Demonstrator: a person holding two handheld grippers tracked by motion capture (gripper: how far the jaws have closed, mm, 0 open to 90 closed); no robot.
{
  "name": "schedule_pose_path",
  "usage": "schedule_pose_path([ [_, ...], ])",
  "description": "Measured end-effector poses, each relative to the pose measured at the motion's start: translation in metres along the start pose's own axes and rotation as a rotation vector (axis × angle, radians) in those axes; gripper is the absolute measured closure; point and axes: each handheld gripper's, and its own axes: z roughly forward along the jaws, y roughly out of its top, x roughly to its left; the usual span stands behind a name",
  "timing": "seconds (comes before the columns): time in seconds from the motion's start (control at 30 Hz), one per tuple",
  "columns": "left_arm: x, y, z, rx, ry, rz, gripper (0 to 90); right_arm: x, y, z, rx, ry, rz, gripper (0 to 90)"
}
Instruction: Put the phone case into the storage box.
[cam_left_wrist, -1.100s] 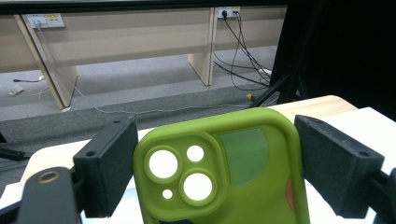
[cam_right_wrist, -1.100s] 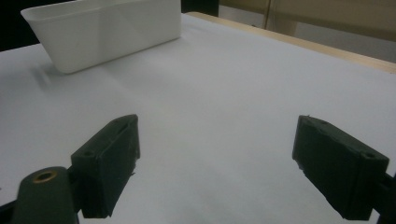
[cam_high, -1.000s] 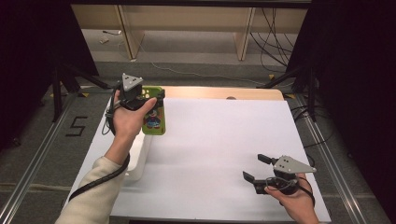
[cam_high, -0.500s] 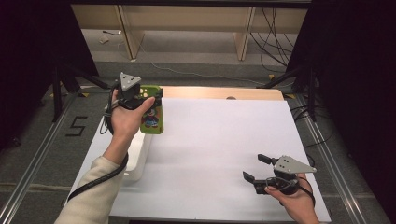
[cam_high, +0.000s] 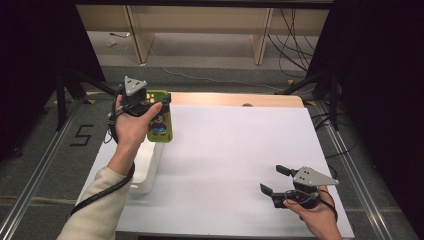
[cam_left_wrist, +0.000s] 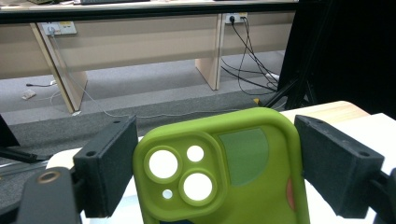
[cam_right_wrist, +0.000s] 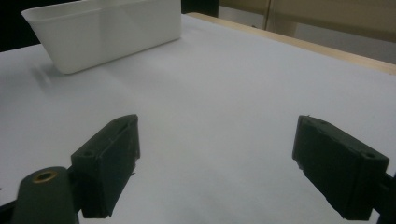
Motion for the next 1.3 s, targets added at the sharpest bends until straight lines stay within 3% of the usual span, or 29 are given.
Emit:
schedule_pose_path([
  [1.3, 0.014, 0.003, -0.003, -0.024, 0.018, 0.008, 16.1, 0.000, 0.000, 0.000, -0.001, -0.001, -0.001, 15.9],
])
